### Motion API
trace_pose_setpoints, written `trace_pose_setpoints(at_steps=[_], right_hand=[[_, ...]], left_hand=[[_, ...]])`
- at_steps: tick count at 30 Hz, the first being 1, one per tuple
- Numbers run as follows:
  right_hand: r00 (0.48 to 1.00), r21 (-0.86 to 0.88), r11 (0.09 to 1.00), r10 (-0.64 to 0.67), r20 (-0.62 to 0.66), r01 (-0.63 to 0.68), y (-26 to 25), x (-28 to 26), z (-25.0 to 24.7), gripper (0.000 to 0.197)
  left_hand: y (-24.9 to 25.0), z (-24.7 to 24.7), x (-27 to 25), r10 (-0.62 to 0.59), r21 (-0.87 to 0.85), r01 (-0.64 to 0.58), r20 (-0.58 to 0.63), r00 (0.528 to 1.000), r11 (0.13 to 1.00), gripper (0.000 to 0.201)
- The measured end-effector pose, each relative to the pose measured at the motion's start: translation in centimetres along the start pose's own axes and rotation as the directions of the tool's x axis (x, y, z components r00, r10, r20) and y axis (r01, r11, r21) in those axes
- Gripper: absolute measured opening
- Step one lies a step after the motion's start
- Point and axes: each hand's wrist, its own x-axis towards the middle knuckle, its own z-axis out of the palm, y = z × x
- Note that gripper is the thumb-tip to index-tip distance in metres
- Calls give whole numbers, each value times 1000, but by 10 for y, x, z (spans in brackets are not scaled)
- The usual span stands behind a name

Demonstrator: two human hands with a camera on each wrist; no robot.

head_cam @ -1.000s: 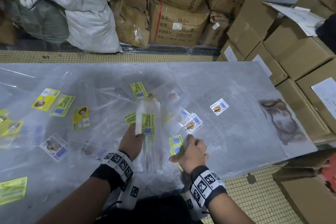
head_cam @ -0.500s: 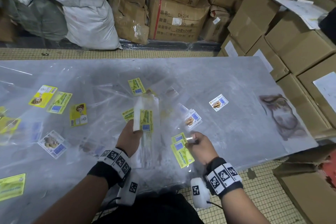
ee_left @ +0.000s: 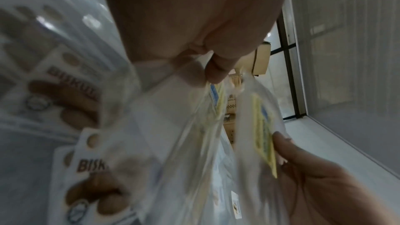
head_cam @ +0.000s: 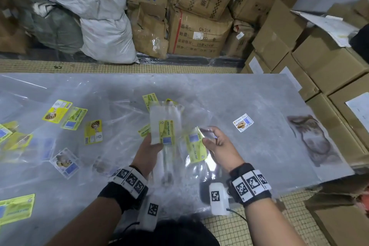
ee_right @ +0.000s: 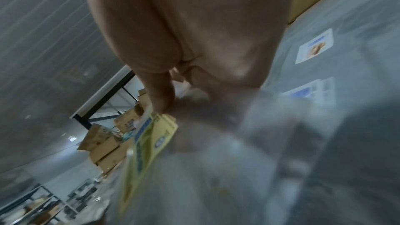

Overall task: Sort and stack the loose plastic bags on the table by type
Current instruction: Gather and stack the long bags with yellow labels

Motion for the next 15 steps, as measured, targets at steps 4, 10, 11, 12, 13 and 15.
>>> trace_pose_setpoints(at_steps=[4,10,11,12,13,15], right_hand=[[994,0,998,-55,98,55,-21,6,30,29],[989,265,963,-80,128,43,-41,19,40,38],[994,191,982,-27,108,6,-32,25,48,37],[996,75,997,18,86,-24,-24,29,57,36],[997,-45,998,39,59,-37,-15,32,66,35],[999,-205,979,26,39,-18,0,35,83,37]], left_hand=[[1,-12,-2,-71,-76,68,-32,997,995,42],[12,-32,-10,-101,-181,82,-96,990,980,34],[16,-30,-14,-107,-237,83,-94,990,968,37],[18,-28,-15,-121,-275,92,-90,989,957,39],[16,-27,-12,-129,-304,93,-101,986,948,42],[10,-27,-6,-182,-362,118,-147,972,925,72]])
